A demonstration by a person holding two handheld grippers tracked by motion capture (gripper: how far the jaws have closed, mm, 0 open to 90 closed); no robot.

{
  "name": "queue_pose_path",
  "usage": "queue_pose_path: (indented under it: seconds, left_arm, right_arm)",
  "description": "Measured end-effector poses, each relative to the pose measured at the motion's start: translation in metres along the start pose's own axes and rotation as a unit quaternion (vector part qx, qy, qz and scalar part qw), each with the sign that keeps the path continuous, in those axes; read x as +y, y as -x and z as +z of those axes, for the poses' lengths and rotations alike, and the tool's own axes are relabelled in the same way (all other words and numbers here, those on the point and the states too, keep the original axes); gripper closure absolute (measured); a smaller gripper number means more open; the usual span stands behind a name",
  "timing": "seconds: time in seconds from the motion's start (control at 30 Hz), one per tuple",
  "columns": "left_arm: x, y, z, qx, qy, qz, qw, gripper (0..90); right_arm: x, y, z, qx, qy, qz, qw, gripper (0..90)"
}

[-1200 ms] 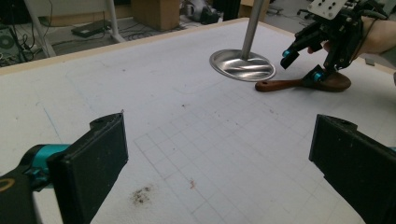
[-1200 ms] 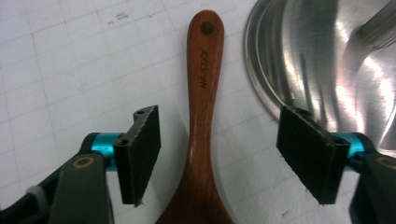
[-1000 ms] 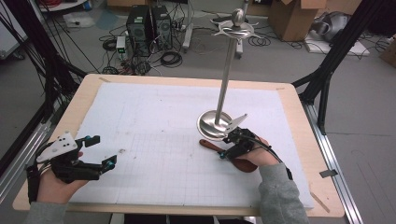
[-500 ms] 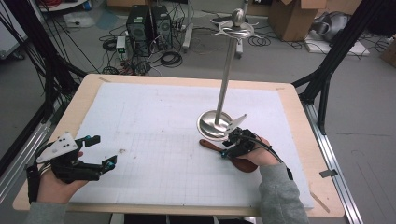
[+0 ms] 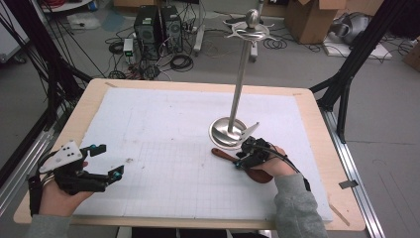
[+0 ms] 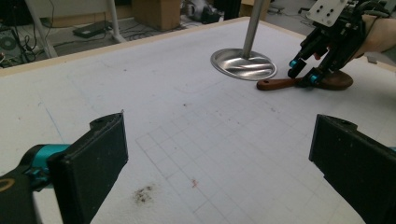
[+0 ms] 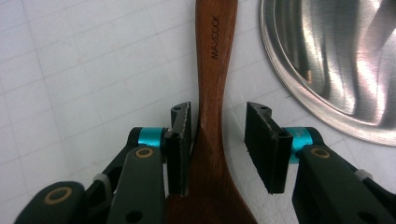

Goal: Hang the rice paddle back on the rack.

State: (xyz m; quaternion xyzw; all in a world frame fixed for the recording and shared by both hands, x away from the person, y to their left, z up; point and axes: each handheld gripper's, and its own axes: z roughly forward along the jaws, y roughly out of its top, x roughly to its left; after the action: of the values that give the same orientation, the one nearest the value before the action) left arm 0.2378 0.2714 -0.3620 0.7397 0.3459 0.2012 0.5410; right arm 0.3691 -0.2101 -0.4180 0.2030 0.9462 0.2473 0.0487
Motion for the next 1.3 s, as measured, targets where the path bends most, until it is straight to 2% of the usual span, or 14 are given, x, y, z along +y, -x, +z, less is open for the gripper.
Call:
queue_pose_path:
  seconds: [0.2, 0.33, 0.5, 0.57, 0.8, 0.93, 1.1, 1.3]
  left_arm:
    - [0.000, -0.001, -0.002, 0.002, 0.000, -0.001, 1.0000, 4.9]
    - [-0.001, -0.001, 0.000, -0.002, -0.004, 0.001, 1.0000, 4.9]
    - [-0.002, -0.001, 0.001, 0.000, -0.005, 0.002, 1.0000, 4.9]
    - [-0.002, -0.001, 0.000, 0.001, -0.005, 0.002, 1.0000, 4.9]
    - [-0.002, -0.001, 0.001, 0.001, -0.006, 0.001, 1.0000, 4.9]
    - [-0.002, -0.002, 0.002, 0.001, -0.007, 0.001, 1.0000, 4.9]
    - [-0.002, -0.002, 0.000, 0.001, -0.005, 0.000, 1.0000, 4.9]
    - [-0.002, -0.002, 0.000, 0.001, -0.006, 0.001, 1.0000, 5.0]
  right_arm:
    - [0.003, -0.003, 0.000, -0.004, -0.011, -0.002, 0.9999, 63.9]
    - [0.003, -0.003, 0.000, -0.005, -0.015, 0.007, 0.9998, 64.7]
    - [0.005, -0.005, 0.000, -0.004, -0.026, -0.001, 0.9997, 72.6]
    - [0.006, -0.006, 0.000, -0.006, -0.026, -0.002, 0.9996, 73.2]
    - [0.008, -0.006, -0.001, -0.003, -0.032, 0.016, 0.9994, 75.0]
    - [0.007, -0.004, -0.001, 0.001, -0.028, 0.017, 0.9995, 75.4]
    - [0.007, -0.003, -0.003, -0.010, -0.023, 0.020, 0.9995, 75.7]
    - [0.006, -0.002, -0.015, -0.011, 0.004, 0.022, 0.9997, 75.9]
